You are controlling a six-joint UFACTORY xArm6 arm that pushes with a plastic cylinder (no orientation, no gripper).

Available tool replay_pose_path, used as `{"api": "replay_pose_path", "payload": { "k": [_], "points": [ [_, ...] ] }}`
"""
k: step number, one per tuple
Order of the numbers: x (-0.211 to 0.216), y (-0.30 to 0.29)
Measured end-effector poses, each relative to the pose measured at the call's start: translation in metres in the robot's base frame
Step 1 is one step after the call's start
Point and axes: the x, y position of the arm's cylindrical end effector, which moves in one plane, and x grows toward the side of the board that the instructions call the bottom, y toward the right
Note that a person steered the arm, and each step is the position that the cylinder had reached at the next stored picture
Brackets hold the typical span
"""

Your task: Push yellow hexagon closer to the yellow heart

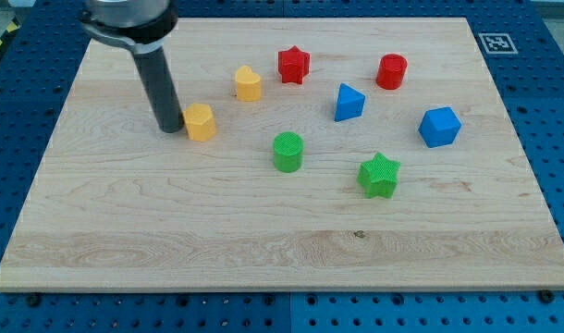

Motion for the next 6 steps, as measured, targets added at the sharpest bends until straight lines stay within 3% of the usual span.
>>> {"api": "replay_pose_path", "payload": {
  "k": [1, 3, 6],
  "points": [
    [0.000, 0.023],
    [0.049, 0.037],
    [0.047, 0.052]
  ]
}}
